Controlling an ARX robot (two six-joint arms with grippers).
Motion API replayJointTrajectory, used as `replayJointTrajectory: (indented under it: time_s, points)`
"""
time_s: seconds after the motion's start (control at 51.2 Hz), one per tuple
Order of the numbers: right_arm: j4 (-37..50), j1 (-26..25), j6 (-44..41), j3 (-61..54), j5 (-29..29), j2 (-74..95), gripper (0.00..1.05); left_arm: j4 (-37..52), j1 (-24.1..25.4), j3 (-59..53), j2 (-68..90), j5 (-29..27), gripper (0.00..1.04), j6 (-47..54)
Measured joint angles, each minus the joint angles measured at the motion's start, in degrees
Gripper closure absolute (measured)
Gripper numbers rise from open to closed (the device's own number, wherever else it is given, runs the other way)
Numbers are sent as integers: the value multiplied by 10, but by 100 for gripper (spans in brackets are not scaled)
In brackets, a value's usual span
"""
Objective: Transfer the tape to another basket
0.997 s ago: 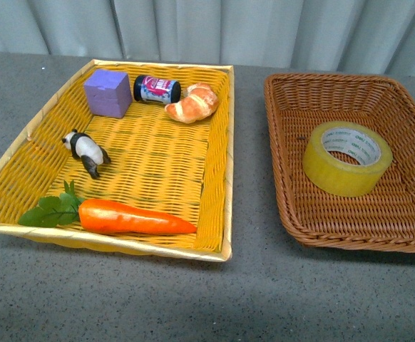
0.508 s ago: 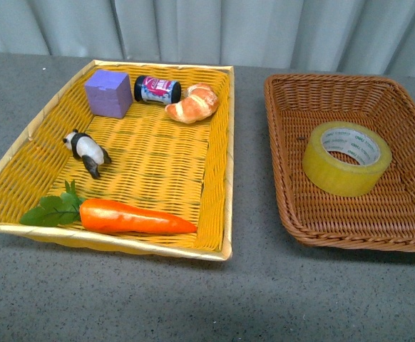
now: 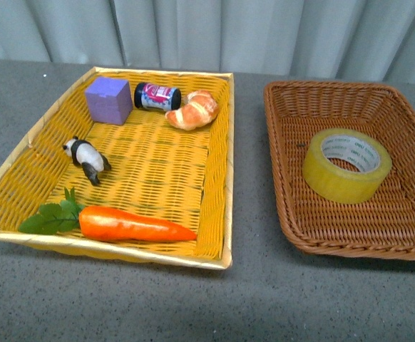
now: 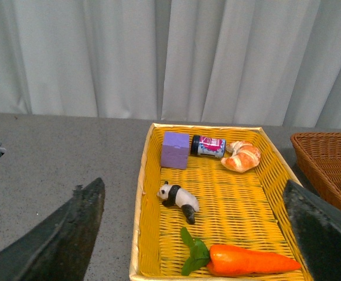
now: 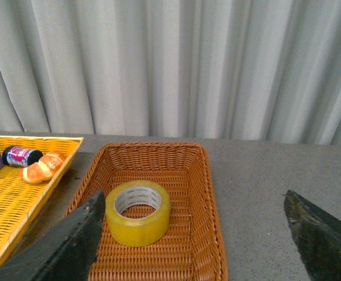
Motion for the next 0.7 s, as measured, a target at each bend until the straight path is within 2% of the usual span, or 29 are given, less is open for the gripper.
replayJointTrajectory:
  time_s: [0.02,0.059,0.137,0.704]
  points:
    - [0,0,0,0,0,0,11,0,0,0,0,0,9,0]
    - [0,0,1,0,0,0,7,0,0,0,0,0,5,1]
    - [0,0,0,0,0,0,10,0,0,0,0,0,7,1]
    - [0,0,0,0,0,0,9,0,0,0,0,0,6,1]
